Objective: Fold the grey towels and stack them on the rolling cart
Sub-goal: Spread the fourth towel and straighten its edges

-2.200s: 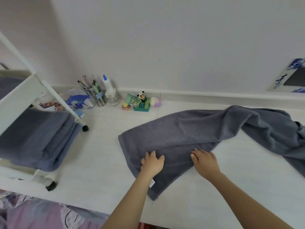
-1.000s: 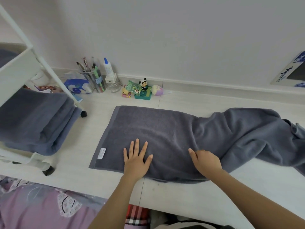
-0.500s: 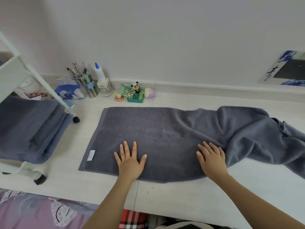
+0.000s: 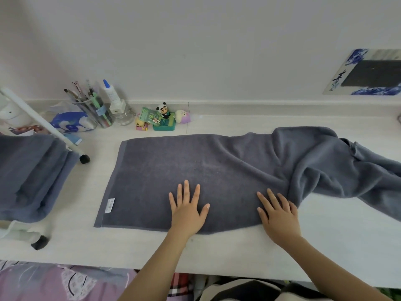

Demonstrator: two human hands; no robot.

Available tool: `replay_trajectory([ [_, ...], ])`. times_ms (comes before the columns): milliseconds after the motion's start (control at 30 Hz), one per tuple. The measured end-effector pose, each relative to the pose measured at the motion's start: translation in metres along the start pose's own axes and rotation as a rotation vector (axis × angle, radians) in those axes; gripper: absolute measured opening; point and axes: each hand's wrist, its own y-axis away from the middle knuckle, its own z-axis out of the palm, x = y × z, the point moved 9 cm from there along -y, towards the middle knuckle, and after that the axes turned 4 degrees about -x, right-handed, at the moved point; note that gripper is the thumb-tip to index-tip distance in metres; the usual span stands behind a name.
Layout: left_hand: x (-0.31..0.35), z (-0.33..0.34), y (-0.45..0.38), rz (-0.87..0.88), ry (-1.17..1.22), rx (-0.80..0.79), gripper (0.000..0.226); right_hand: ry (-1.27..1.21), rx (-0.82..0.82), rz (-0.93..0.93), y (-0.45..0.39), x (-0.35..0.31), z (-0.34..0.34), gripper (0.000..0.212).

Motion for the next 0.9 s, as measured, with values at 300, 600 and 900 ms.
replay_trajectory([
  [300,0.129,-0.028,-0.019,0.227,0.172,0.019,0.067,-0.311,0.281,0.226,0.017,0.083,-0.037,0.039],
  [600,0.288,-0.008,-0.038,0.444,0.291,-0.112,0.062,-0.404,0.239,0.230,0.002,0.197,-0.045,0.045],
  [900,0.287,-0.001,-0.069,0.253,0.309,0.049,0.057,-0.332,0.161,-0.011,-0.063,0.243,-0.043,0.040],
])
